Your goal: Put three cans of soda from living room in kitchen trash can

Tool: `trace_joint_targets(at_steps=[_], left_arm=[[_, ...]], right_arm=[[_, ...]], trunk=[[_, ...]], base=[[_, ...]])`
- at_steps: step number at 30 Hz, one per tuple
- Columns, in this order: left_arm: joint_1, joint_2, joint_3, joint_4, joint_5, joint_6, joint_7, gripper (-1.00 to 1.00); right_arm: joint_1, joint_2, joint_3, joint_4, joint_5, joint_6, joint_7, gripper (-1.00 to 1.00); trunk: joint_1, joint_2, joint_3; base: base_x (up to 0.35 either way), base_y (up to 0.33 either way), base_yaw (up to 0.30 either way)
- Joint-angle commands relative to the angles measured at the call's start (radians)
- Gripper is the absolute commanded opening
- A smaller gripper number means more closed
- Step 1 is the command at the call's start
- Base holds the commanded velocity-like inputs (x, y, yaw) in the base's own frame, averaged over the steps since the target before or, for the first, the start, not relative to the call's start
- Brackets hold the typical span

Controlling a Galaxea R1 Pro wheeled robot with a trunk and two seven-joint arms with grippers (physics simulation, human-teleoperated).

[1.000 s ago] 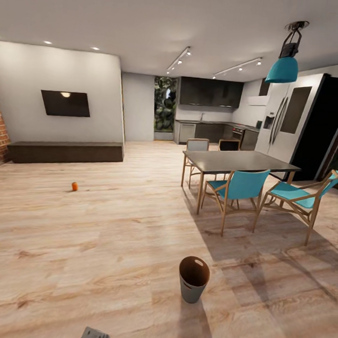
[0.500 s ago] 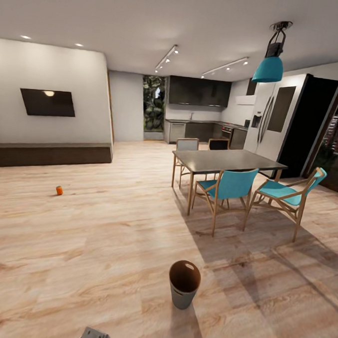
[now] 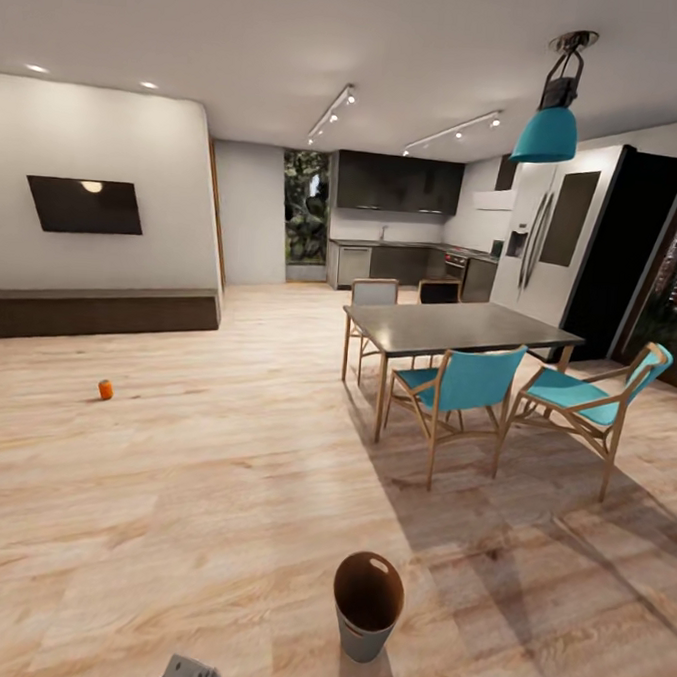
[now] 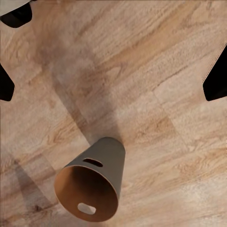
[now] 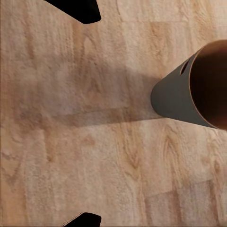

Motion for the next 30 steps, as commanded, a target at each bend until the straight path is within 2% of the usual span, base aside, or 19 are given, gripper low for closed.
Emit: trace_joint_targets(at_steps=[1,20,30], left_arm=[[0.0,0.0,0.0,0.0,0.0,0.0,0.0,1.0],[0.0,0.0,0.0,0.0,0.0,0.0,-0.003,1.0],[0.0,0.0,0.0,0.0,0.0,0.0,-0.003,1.0]], right_arm=[[0.0,0.0,0.0,0.0,0.0,0.0,0.0,1.0],[0.0,0.0,0.001,0.013,0.002,-0.002,-0.004,1.0],[0.0,0.0,0.001,0.014,0.002,-0.003,-0.004,1.0]], trunk=[[0.0,0.0,0.0],[0.0,0.0,0.0],[0.0,0.0,0.0]], base=[[0.315,-0.001,0.0],[0.309,0.0,0.0],[0.071,0.0,0.0]])
